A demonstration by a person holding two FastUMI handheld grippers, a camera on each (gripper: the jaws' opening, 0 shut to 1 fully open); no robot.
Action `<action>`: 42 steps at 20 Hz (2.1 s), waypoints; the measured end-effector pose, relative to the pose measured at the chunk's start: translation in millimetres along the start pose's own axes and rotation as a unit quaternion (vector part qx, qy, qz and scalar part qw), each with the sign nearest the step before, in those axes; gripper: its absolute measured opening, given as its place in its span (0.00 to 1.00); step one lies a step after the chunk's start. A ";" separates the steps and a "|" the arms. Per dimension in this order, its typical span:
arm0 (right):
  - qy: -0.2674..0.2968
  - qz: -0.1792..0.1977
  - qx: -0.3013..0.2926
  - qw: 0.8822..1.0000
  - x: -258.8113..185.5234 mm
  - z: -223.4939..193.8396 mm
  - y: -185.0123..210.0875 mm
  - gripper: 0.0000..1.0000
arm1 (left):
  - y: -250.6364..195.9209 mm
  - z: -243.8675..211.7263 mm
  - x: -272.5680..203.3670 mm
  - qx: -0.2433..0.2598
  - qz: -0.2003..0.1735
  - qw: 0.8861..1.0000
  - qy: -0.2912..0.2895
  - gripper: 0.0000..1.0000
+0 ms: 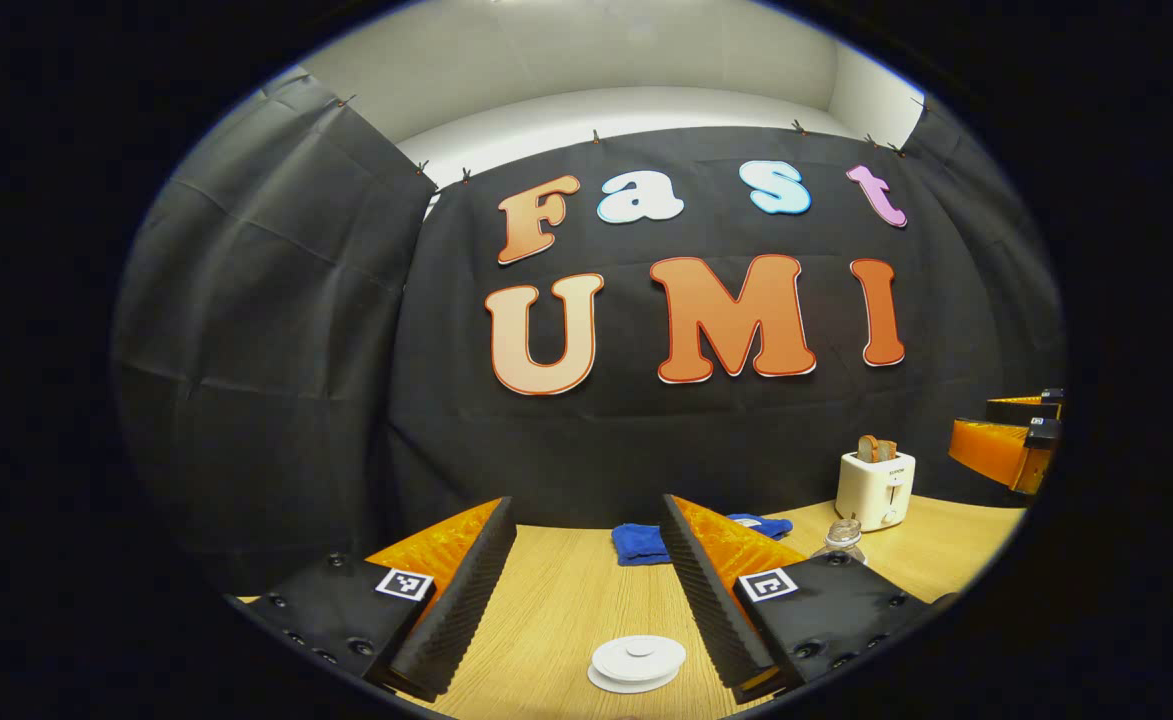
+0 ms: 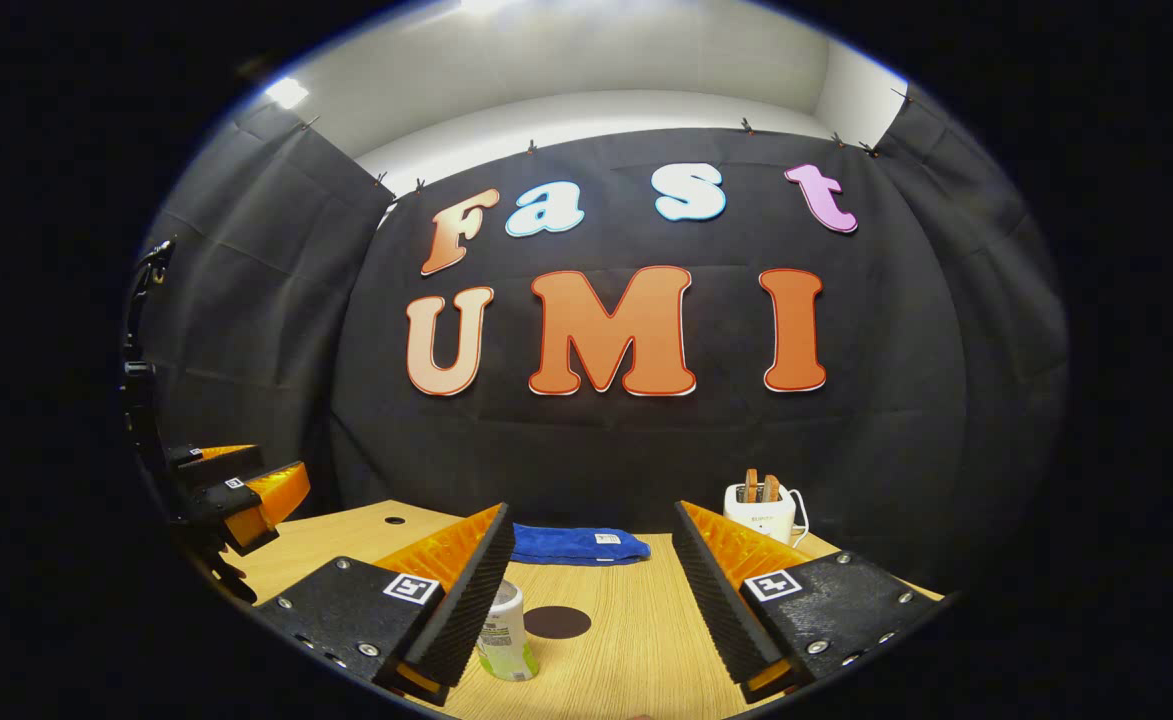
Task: Open the teacup lid with one hand, grasp the water bottle and pour water into the teacup with the other hand; after pouring, place the water bottle on the coaster and then close the teacup lid.
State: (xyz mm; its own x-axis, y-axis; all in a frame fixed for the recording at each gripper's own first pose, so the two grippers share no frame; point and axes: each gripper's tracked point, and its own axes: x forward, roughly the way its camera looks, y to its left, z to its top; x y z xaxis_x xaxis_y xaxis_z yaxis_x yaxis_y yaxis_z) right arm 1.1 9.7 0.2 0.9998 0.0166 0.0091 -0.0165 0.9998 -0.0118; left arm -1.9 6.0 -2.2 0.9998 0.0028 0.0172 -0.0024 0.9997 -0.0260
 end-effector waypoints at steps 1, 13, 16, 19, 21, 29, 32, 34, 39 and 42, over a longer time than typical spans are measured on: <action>0.000 0.002 -0.001 1.000 0.0 -0.8 1.7 0.95 | 0.5 0.1 0.0 -0.002 0.001 1.000 -0.001 0.96; 0.010 0.028 -0.019 0.999 0.9 -19.6 25.9 0.95 | 9.5 -15.3 1.0 -0.030 0.000 1.000 -0.005 0.95; 0.023 0.042 -0.028 0.998 1.6 -33.2 36.0 0.95 | 13.9 -28.7 4.1 -0.037 0.002 0.999 0.008 0.95; 0.040 0.055 -0.034 0.997 1.1 -49.7 48.6 0.95 | 16.3 -44.5 6.5 -0.040 0.002 0.999 0.025 0.96; 0.057 0.070 -0.029 0.996 -1.3 -61.8 59.5 0.95 | 14.6 -58.4 7.5 -0.041 -0.005 0.998 0.042 0.95; 0.117 0.091 -0.028 0.989 5.8 -118.9 82.5 0.96 | 13.9 -103.7 11.4 -0.016 -0.011 0.997 0.079 0.95; 0.145 0.084 -0.028 0.985 10.2 -140.0 82.6 0.96 | 8.8 -122.6 12.1 -0.008 -0.024 0.995 0.095 0.95; 0.155 0.086 -0.026 0.984 10.7 -146.8 85.6 0.95 | 1.2 -135.9 14.0 -0.004 -0.039 0.993 0.109 0.96; 0.172 0.082 -0.025 0.981 22.0 -167.0 89.7 0.94 | -25.0 -163.7 13.1 -0.001 -0.087 0.986 0.139 0.95; 0.183 0.080 -0.022 0.980 27.4 -177.1 88.8 0.89 | -34.2 -182.7 14.6 0.004 -0.098 0.981 0.169 0.96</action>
State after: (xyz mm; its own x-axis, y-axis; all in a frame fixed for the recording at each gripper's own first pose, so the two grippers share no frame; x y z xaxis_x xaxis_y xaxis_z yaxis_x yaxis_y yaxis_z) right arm 28.7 96.9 -177.7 0.9211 0.1598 -0.3550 -0.1812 0.9831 -0.0276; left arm 15.9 -32.9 -183.6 0.9295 -0.1965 -0.3121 0.1914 0.9804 -0.0474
